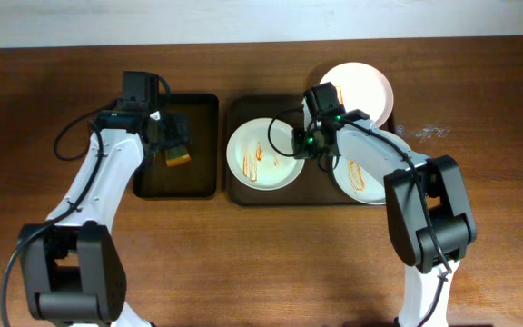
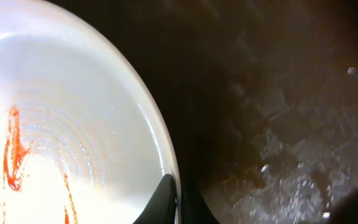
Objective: Clean dirty plates on tray and stack at the side
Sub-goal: 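Reach the left gripper to the sponge and the right gripper to the plate rim, then grasp the green-yellow sponge with the left gripper and lift it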
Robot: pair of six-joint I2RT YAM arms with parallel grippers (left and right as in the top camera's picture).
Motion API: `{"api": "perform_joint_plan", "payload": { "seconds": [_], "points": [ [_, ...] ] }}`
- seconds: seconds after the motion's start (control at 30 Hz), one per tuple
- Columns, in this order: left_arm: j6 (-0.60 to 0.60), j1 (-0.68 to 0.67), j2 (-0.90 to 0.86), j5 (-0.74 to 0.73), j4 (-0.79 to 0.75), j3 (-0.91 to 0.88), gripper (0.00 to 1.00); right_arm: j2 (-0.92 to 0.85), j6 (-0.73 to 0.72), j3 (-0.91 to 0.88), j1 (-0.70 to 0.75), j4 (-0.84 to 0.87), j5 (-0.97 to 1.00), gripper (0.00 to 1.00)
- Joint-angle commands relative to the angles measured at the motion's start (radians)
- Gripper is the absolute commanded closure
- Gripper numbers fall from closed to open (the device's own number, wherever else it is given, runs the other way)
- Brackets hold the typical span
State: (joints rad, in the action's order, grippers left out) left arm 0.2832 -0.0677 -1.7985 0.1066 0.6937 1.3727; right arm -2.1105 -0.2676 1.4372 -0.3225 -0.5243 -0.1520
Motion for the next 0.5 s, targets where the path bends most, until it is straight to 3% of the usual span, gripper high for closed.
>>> {"api": "perform_joint_plan", "payload": {
  "seconds": [0.0,0.13,0.3,0.47],
  "points": [
    [-0.066,0.002,-0.058,-0.039,-0.005,0.016,0.02,-0.021,-0.023,0.002,-0.011,-0.047,0.005,0.96],
    [-0.054,0.010,-0.113,-0.034,-0.074,0.016,0.08,-0.022,-0.022,0.034,-0.011,-0.082,0.010,0.96],
    [0.090,0.011,-0.213,-0.039,-0.180,0.016,0.28,-0.023,-0.022,0.026,-0.011,-0.064,0.014,0.96],
    [0.094,0.000,-0.279,-0.065,-0.211,0.016,0.43,-0.023,-0.022,0.023,-0.011,-0.051,0.014,0.96]
  ]
}}
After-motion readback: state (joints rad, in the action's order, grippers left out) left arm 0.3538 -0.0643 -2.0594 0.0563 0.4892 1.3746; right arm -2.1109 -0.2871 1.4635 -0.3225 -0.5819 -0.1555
